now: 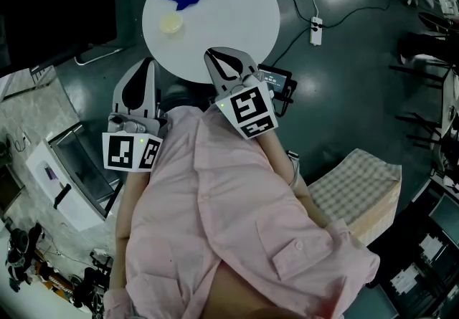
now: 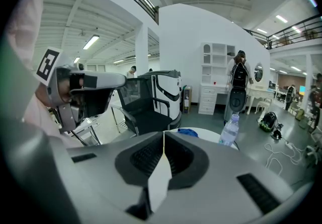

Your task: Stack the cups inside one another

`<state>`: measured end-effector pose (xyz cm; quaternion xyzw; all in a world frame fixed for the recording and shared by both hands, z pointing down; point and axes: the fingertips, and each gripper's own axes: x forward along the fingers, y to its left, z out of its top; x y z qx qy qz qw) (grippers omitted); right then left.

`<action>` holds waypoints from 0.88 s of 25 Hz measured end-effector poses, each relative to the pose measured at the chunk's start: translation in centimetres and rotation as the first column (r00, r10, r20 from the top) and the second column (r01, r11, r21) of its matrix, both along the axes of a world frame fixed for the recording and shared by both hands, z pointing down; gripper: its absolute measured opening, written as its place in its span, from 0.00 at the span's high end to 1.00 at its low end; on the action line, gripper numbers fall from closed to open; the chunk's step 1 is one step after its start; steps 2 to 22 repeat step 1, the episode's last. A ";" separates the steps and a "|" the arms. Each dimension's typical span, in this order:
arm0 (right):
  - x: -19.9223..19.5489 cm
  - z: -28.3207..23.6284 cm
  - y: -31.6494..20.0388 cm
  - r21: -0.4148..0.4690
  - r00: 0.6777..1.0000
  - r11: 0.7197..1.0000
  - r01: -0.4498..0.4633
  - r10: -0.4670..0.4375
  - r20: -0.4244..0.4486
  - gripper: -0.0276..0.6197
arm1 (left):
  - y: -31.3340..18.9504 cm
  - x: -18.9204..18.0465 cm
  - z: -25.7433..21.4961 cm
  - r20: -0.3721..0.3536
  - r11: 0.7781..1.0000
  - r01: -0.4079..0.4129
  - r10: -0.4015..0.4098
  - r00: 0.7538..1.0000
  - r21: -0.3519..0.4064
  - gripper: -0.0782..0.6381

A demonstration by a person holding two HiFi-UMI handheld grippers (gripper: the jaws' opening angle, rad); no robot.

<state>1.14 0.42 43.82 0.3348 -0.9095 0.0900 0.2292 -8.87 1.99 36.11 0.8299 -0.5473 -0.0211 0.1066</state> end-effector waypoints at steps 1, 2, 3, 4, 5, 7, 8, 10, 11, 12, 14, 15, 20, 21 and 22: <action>0.0 0.0 0.0 0.000 1.000 1.000 0.000 0.000 0.000 0.91 | 0.0 0.0 0.0 0.000 1.000 0.000 0.000 1.000 0.000 0.88; 0.0 0.0 0.0 0.000 1.000 1.000 0.000 0.000 0.000 0.91 | 0.0 0.0 0.0 0.000 1.000 0.000 0.000 1.000 0.000 0.88; 0.0 0.0 0.0 0.000 1.000 1.000 0.000 0.000 0.000 0.91 | 0.0 0.0 0.0 0.000 1.000 0.000 0.000 1.000 0.000 0.88; 0.0 0.0 0.0 0.000 1.000 1.000 0.000 0.000 0.000 0.91 | 0.0 0.0 0.0 0.000 1.000 0.000 0.000 1.000 0.000 0.88; 0.0 0.0 0.0 0.000 1.000 1.000 0.000 0.000 0.000 0.91 | 0.0 0.0 0.0 0.000 1.000 0.000 0.000 1.000 0.000 0.88; 0.0 0.0 0.0 0.000 1.000 1.000 0.000 0.000 0.000 0.91 | 0.0 0.0 0.0 0.000 1.000 0.000 0.000 1.000 0.000 0.88; 0.0 0.0 0.0 0.000 1.000 1.000 0.000 0.000 0.000 0.91 | 0.0 0.0 0.0 0.000 1.000 0.000 0.000 1.000 0.000 0.88; 0.0 0.0 0.0 0.000 1.000 1.000 0.000 0.000 0.000 0.91 | 0.0 0.0 0.0 0.000 1.000 0.000 0.000 1.000 0.000 0.88; 0.0 0.0 0.0 0.000 1.000 1.000 0.000 0.000 0.000 0.91 | 0.0 0.0 0.0 0.000 1.000 0.000 0.000 1.000 0.000 0.88; 0.0 0.0 0.0 0.000 1.000 1.000 0.000 0.000 0.000 0.91 | 0.0 0.0 0.0 0.000 1.000 0.000 0.000 1.000 0.000 0.88; 0.0 0.0 0.0 0.000 1.000 1.000 0.000 0.000 0.000 0.91 | 0.0 0.0 0.0 0.000 1.000 0.000 0.000 1.000 0.000 0.88; 0.0 0.0 0.0 0.000 1.000 1.000 0.000 0.000 0.000 0.91 | 0.0 0.0 0.0 0.000 1.000 0.000 0.000 1.000 0.000 0.88; 0.0 0.0 0.0 0.000 1.000 1.000 0.000 0.000 0.000 0.91 | 0.0 0.0 0.0 0.000 1.000 0.000 0.000 1.000 0.000 0.88; 0.0 0.0 0.0 0.000 1.000 1.000 0.000 0.000 0.000 0.91 | 0.0 0.0 0.0 0.000 1.000 0.000 0.000 1.000 0.000 0.88; 0.0 0.0 0.0 0.000 1.000 1.000 0.000 0.000 0.000 0.91 | 0.0 0.0 0.0 0.000 1.000 0.000 0.000 1.000 0.000 0.88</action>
